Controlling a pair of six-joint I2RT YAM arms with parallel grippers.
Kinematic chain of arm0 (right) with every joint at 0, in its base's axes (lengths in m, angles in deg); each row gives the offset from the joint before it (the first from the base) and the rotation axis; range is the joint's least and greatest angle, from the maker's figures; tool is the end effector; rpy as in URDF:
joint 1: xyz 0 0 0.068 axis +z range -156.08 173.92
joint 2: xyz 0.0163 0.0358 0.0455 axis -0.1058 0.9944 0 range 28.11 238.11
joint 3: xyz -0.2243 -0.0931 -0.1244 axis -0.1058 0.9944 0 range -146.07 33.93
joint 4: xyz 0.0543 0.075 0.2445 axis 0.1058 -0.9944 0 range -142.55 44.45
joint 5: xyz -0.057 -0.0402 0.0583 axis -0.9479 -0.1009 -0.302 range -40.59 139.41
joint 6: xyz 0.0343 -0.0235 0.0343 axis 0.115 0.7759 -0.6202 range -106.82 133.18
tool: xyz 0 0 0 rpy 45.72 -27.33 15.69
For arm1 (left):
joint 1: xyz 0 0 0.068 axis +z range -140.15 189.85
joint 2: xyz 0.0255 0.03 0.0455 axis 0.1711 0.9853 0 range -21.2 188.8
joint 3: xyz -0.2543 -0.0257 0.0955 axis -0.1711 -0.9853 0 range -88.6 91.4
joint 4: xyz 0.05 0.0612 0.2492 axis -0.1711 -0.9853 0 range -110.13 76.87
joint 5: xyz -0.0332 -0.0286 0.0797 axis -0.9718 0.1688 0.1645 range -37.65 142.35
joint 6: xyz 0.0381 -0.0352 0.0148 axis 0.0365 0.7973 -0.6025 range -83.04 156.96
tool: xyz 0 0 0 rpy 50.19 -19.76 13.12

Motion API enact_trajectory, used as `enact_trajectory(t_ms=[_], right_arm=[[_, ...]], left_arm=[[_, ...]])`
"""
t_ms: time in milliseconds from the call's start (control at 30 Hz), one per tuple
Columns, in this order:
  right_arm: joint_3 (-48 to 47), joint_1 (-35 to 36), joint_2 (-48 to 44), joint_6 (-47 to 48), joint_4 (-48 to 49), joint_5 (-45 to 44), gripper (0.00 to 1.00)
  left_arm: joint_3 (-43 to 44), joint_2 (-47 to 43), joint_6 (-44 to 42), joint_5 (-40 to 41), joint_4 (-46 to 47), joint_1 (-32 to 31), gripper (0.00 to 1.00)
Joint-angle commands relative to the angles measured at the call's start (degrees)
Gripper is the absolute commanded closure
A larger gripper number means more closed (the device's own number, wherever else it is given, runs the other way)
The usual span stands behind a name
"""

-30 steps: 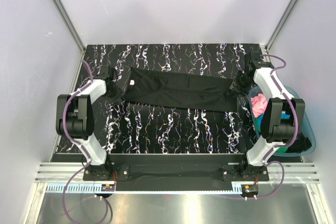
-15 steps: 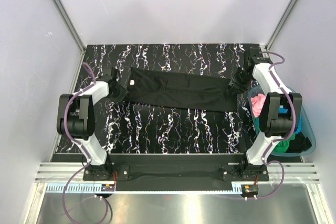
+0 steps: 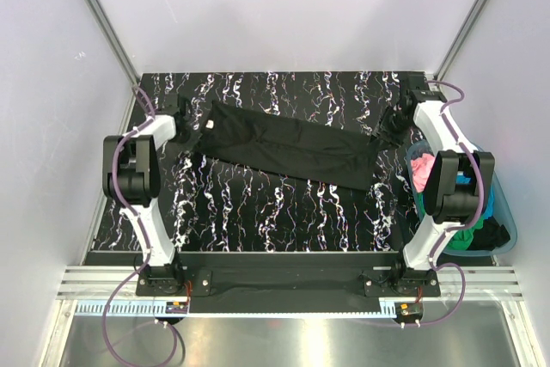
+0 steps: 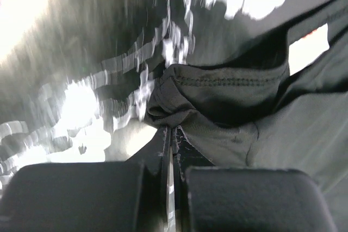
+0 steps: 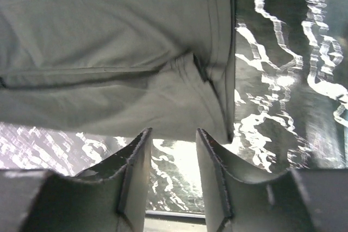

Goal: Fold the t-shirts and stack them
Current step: Fold the tshirt

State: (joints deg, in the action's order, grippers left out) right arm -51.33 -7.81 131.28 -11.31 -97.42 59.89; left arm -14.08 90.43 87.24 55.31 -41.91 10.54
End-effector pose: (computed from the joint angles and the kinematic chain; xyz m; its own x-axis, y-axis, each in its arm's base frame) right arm 0.3694 -0.0048 0.2500 -0.8673 0.4342 -0.2436 0.3589 0.8844 0.2985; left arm 0.3936 0.0067 0.1589 -0.5578 -0.7749 -0.2972 -0.7232 0.6295 -0.2841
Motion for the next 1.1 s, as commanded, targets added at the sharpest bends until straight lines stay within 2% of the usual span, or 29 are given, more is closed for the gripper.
enact_trajectory(t_ms=[0, 67, 100, 200, 300, 367, 400, 433, 533, 667, 800, 967, 1067], right_arm=[[-1.2, 0.9, 2.0, 3.5, 3.6, 7.4, 0.53], [-1.9, 1.5, 3.7, 4.4, 6.3, 8.0, 0.50], [-3.3, 1.4, 6.0, 5.4, 6.8, 9.5, 0.47], [-7.0, 4.1, 10.9, 7.9, 7.1, 10.1, 0.42], [-9.8, 4.6, 14.6, 9.1, 7.1, 9.0, 0.42], [-11.8, 4.6, 16.7, 9.7, 5.9, 8.7, 0.42], [-13.5, 4.6, 18.6, 10.6, 5.4, 9.1, 0.42], [-14.2, 4.6, 19.3, 11.2, 5.0, 9.4, 0.42], [-16.9, 4.6, 22.1, 14.6, 3.8, 10.7, 0.41], [-17.7, 3.6, 24.1, 16.1, 3.5, 12.2, 0.39], [-17.8, 3.3, 26.5, 16.9, 2.6, 13.2, 0.40], [-14.4, 3.1, 25.2, 16.9, 2.7, 14.7, 0.47], [-10.6, 3.1, 23.1, 16.7, 3.5, 15.0, 0.60]], left_arm=[[9.4, 4.9, -4.3, 3.6, 0.3, 2.4, 1.00], [14.0, 8.8, -5.4, 0.7, 0.2, 3.5, 1.00], [20.0, 12.5, -5.8, 0.6, -1.8, 3.7, 1.00], [29.2, 19.0, -7.3, -1.7, -2.5, 4.5, 1.00], [35.0, 23.5, -9.1, -5.2, -2.3, 5.1, 1.00], [40.3, 24.9, -9.3, -6.2, -3.7, 5.6, 0.93], [41.1, 24.9, -9.5, -6.4, -4.5, 5.8, 0.86], [41.2, 23.7, -9.7, -6.5, -4.6, 6.0, 0.71], [37.2, 18.2, -10.1, -5.8, -4.6, 6.0, 0.54], [25.1, 10.3, -10.0, -4.3, -5.0, 6.0, 0.52], [14.5, 4.9, -10.4, -6.9, 0.9, 5.7, 0.50], [15.4, 7.3, -10.1, -10.3, 0.7, 5.7, 0.51], [16.7, 6.7, -10.2, -8.5, -0.4, 5.6, 0.52]])
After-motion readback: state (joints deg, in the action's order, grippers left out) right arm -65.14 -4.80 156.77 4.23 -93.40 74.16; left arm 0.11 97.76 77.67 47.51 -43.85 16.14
